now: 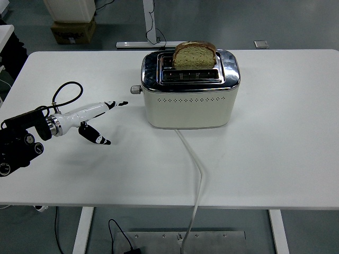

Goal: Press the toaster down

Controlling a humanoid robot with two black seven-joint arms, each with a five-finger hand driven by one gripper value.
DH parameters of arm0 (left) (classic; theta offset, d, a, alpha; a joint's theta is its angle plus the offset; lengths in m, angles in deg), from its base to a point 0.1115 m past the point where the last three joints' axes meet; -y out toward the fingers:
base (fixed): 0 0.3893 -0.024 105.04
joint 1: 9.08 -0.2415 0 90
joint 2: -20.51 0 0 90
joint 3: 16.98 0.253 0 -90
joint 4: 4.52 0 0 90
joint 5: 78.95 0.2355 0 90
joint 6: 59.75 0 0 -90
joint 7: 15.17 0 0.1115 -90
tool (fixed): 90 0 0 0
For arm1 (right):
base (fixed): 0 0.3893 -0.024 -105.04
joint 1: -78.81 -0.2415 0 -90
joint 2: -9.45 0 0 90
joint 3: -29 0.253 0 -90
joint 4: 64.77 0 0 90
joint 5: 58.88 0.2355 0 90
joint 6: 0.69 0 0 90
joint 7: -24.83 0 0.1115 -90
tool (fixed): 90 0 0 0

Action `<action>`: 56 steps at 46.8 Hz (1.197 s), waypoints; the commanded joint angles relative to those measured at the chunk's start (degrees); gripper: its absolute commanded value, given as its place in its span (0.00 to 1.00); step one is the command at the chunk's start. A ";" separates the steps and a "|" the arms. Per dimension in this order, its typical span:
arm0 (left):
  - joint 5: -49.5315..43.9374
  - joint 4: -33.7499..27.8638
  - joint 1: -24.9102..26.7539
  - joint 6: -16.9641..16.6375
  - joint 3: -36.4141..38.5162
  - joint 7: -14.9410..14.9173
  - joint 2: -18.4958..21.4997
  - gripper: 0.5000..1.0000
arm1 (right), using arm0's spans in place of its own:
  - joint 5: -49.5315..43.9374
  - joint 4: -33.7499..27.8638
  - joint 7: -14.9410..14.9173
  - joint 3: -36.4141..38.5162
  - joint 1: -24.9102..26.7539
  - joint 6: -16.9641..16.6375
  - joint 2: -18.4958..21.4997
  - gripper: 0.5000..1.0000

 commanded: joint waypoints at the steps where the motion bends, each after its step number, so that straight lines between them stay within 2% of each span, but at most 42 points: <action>1: -0.24 -0.01 0.05 0.05 -0.02 0.00 -0.08 1.00 | 0.00 0.00 0.00 0.00 0.00 0.00 0.00 1.00; 13: -2.69 -0.01 0.05 -0.13 -0.28 0.18 -0.17 1.00 | 0.00 0.00 0.00 0.00 0.00 0.00 0.00 1.00; 24: -27.21 0.78 0.84 0.14 -0.37 0.18 -0.17 1.00 | 0.00 0.00 0.00 0.00 0.00 0.00 0.00 1.00; 37: -41.63 1.13 1.81 -0.13 -0.72 0.09 -0.96 1.00 | 0.00 0.00 0.00 0.00 0.00 0.00 0.00 1.00; 47: -55.16 4.39 3.66 -0.13 -1.25 0.00 -5.79 1.00 | 0.00 0.00 0.00 0.00 0.00 0.00 0.00 0.99; 56: -65.01 5.27 2.78 0.66 -4.23 0.09 -7.47 1.00 | 0.00 0.00 0.00 0.00 0.00 0.00 0.00 1.00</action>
